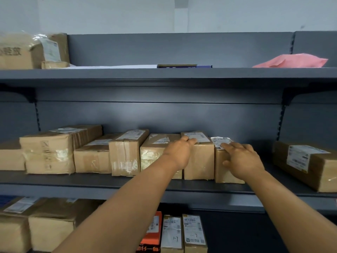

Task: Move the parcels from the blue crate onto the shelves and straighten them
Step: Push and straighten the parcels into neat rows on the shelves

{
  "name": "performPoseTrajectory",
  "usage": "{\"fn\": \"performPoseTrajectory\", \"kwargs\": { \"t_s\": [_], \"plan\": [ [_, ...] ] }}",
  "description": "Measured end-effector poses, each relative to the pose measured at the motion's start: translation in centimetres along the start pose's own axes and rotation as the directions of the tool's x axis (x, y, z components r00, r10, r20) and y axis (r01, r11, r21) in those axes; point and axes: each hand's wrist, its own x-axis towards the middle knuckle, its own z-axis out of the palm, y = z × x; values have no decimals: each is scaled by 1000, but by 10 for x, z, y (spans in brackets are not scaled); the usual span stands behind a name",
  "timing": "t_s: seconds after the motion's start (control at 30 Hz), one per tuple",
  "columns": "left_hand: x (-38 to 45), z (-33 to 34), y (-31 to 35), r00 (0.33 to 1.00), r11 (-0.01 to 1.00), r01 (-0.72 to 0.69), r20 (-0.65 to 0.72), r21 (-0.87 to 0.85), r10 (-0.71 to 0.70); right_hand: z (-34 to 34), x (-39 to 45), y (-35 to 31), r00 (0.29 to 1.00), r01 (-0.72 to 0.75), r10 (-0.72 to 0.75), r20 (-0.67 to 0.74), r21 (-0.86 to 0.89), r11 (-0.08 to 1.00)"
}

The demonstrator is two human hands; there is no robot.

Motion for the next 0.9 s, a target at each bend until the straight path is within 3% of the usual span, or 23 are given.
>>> {"fn": "performPoseTrajectory", "kwargs": {
  "t_s": [0.53, 0.7, 0.9],
  "plan": [
    [0, 6, 10, 1000, 996, 11, -7, 92, -11, 0, -5, 2, 998, 4, -7, 59, 47, 999],
    [1, 13, 57, 997, 997, -58, -48, 53, 61, -6, -15, 33, 1000, -2, -1, 28, 88, 996],
    [29, 27, 158, 980, 984, -177, -94, -8, 175, -23, -23, 118, 998, -37, 36, 44, 17, 999]
  ]
}}
